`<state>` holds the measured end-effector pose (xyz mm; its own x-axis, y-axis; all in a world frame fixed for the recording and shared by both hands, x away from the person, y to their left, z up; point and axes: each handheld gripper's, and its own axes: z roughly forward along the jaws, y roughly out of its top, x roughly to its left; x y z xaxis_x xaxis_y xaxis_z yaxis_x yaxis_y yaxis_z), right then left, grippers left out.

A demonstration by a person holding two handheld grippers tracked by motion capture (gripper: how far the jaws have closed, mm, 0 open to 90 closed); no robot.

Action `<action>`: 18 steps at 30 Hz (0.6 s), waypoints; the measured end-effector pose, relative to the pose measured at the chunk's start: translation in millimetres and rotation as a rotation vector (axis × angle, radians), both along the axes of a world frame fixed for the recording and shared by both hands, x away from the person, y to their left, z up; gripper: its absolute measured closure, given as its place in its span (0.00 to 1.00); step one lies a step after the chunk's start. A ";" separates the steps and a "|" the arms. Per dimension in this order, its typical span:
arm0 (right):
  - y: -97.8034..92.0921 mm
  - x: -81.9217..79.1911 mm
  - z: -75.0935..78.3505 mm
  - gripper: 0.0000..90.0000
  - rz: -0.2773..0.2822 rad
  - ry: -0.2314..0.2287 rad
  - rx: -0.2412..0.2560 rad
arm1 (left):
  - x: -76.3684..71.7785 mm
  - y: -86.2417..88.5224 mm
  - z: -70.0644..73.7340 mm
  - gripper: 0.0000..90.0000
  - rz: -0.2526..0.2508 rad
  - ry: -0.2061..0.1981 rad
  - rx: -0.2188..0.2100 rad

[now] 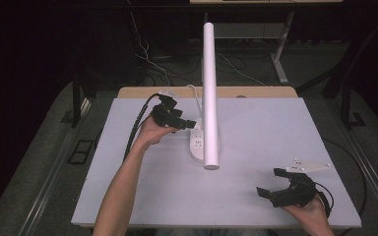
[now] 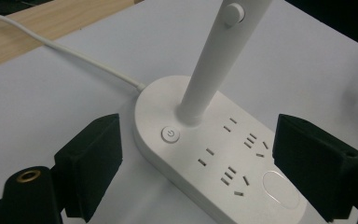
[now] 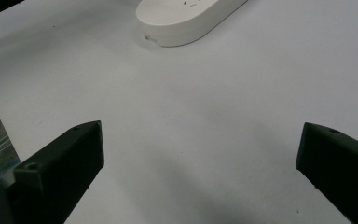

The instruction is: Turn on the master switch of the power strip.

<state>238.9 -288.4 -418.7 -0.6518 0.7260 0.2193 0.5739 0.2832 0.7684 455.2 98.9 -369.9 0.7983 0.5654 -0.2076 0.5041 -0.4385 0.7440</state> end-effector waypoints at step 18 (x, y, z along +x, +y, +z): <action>-3.2 0.7 -0.4 0.00 -0.013 0.001 -0.011 | 13.3 -5.4 -24.5 0.24 0.039 0.049 -0.018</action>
<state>239.6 -291.7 -419.1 -0.6417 0.7370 0.2122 0.5788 0.2838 0.7645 468.5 93.5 -394.3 0.7645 0.5914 -0.2566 0.5567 -0.4049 0.7254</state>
